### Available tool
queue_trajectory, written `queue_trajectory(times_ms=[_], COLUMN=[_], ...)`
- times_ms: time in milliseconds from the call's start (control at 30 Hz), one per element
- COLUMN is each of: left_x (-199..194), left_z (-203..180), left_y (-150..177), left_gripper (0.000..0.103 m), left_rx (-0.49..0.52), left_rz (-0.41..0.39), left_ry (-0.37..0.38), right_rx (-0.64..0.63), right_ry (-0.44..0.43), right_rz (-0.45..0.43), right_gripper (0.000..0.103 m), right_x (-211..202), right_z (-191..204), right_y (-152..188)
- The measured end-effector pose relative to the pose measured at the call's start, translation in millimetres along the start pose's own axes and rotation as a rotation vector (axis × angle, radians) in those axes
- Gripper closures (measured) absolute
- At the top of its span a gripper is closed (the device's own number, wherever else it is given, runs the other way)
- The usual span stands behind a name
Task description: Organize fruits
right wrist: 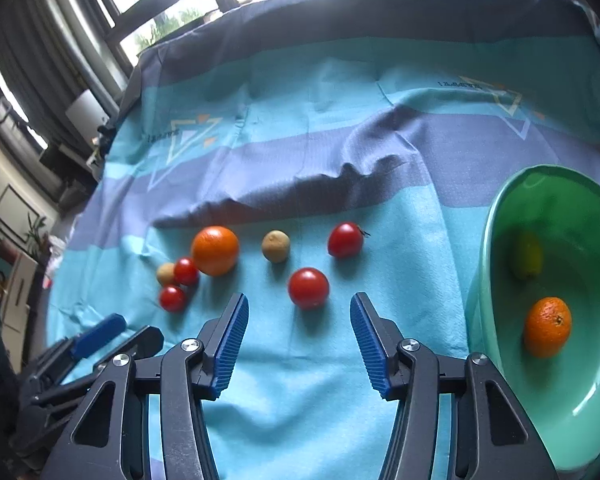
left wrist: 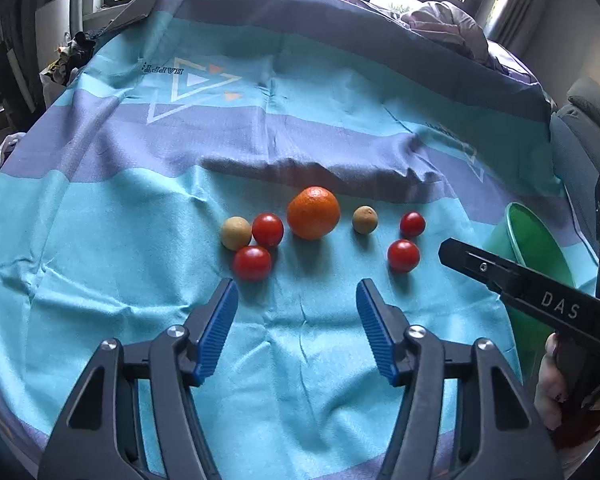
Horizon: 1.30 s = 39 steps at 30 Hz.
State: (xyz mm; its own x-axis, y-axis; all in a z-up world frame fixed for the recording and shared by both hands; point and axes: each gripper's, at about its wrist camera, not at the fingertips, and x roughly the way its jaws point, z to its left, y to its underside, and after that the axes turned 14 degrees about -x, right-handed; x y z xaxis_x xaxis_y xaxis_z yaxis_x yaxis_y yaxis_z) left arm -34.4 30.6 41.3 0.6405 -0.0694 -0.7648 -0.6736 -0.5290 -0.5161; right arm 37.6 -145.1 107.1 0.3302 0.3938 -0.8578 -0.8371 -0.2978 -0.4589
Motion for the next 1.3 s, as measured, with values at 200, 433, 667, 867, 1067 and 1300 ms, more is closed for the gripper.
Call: queue_trajectory(times_ms=[200,433,667,867,1067,1300], left_x=[-14,-21,-20,-22,-15,-9], left_z=[21,51,51,49,42,27], left_y=[-14,-29,-29,-28,-24,-15], left_gripper=[0.065,0.067,0.067,0.067,0.067,0.067], left_rx=[-0.079,-0.187,-0.182,-0.158,-0.120,-0.075], left_rz=[-0.041,-0.047,-0.019,-0.034,-0.028,0.007], left_ry=[0.019,0.012,0.014,0.007,-0.008,0.028], right_rx=[0.053,0.053,0.059,0.058,0.099,-0.040], right_ry=[-0.086,-0.126,-0.093,-0.050,-0.042,-0.015], right_rz=[0.024,0.068,0.149,0.173,0.148,0.138], right_gripper=[0.057,0.057,0.057,0.057,0.058,0.058], right_x=[7,36,82,104,94,36], right_z=[12,42,52,51,41,35], right_y=[-12,-28,-56,-58,-46,-11])
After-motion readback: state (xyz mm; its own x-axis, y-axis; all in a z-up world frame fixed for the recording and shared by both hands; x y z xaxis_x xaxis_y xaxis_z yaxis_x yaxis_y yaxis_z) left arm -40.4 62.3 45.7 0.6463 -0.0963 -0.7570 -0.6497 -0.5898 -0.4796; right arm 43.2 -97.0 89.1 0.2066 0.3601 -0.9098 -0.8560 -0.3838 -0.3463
